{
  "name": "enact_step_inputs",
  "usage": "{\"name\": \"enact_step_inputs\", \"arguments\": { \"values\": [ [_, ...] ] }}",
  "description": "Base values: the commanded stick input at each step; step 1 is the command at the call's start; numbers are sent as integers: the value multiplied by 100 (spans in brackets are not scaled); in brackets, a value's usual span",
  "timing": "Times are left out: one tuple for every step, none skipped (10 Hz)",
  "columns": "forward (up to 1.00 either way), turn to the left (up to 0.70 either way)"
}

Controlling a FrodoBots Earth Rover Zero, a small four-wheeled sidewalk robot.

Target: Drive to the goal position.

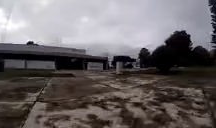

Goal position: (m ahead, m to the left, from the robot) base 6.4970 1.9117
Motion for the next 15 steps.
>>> {"name": "enact_step_inputs", "arguments": {
  "values": [
    [70,0],
    [70,0],
    [70,0],
    [70,0],
    [70,0],
    [70,0],
    [70,0],
    [70,0],
    [70,0],
    [70,0],
    [70,0],
    [70,0],
    [70,0],
    [70,0],
    [70,0]
  ]
}}
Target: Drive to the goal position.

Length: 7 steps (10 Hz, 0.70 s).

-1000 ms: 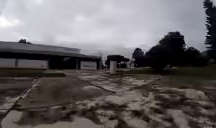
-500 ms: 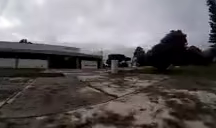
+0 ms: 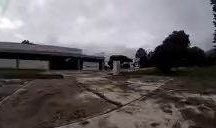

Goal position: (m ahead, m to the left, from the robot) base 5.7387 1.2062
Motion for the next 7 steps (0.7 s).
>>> {"name": "enact_step_inputs", "arguments": {
  "values": [
    [70,0],
    [70,0],
    [70,0],
    [70,0],
    [70,0],
    [70,0],
    [70,0]
  ]
}}
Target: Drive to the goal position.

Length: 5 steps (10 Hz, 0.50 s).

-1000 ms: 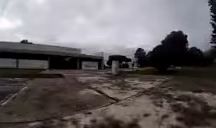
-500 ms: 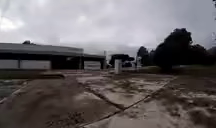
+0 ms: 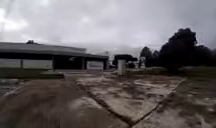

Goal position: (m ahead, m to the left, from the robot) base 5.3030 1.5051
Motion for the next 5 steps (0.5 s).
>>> {"name": "enact_step_inputs", "arguments": {
  "values": [
    [70,0],
    [70,0],
    [70,0],
    [70,0],
    [70,0]
  ]
}}
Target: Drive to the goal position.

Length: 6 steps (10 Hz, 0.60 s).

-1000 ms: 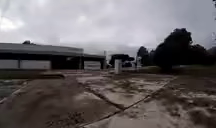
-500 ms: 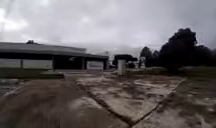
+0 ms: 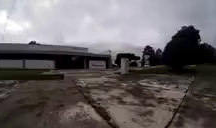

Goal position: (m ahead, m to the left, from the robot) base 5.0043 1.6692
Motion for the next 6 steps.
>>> {"name": "enact_step_inputs", "arguments": {
  "values": [
    [70,0],
    [70,0],
    [70,0],
    [70,0],
    [70,0],
    [70,0]
  ]
}}
